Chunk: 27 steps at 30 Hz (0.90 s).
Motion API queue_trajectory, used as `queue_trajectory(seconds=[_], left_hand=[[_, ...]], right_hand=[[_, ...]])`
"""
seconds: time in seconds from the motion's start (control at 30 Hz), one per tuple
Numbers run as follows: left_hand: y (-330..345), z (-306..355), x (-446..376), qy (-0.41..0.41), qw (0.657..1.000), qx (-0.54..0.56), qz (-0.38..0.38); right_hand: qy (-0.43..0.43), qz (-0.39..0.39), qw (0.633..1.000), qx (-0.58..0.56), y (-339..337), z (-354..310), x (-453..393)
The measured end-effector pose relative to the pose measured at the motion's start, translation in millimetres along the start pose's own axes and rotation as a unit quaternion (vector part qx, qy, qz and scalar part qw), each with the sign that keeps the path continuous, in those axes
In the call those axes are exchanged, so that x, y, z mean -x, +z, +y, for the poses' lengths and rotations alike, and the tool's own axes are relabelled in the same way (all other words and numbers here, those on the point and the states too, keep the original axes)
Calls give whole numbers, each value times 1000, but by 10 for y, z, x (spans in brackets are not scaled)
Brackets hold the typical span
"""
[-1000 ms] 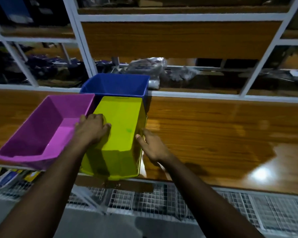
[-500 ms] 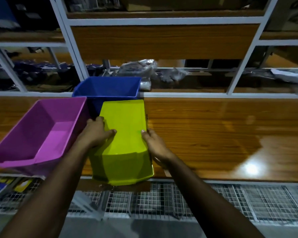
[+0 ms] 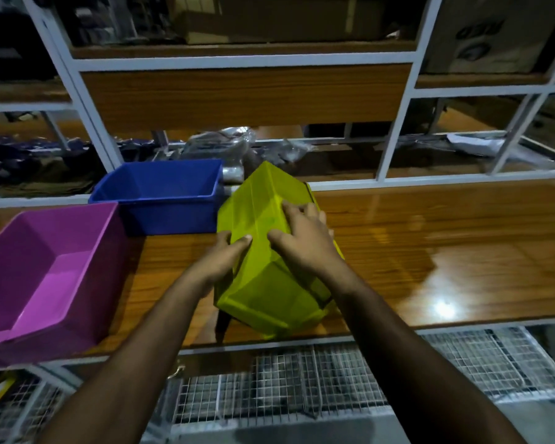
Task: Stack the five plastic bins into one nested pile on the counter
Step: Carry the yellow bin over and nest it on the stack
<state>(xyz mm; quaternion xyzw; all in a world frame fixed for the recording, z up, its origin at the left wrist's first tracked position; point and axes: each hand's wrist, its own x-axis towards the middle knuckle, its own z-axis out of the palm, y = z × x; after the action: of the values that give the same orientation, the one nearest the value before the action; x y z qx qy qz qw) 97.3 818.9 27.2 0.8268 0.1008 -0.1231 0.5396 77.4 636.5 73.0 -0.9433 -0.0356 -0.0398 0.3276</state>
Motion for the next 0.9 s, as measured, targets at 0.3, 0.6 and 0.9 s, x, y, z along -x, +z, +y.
queue_trajectory(seconds=[0.3, 0.6, 0.9], left_hand=[[358, 35, -76, 3, 994, 102, -44], [153, 351, -79, 76, 989, 125, -25], [174, 348, -82, 171, 982, -55, 53]], right_hand=[[-83, 84, 974, 191, 52, -93, -54], [-94, 50, 977, 183, -180, 123, -190], [26, 33, 997, -61, -267, 372, -315]])
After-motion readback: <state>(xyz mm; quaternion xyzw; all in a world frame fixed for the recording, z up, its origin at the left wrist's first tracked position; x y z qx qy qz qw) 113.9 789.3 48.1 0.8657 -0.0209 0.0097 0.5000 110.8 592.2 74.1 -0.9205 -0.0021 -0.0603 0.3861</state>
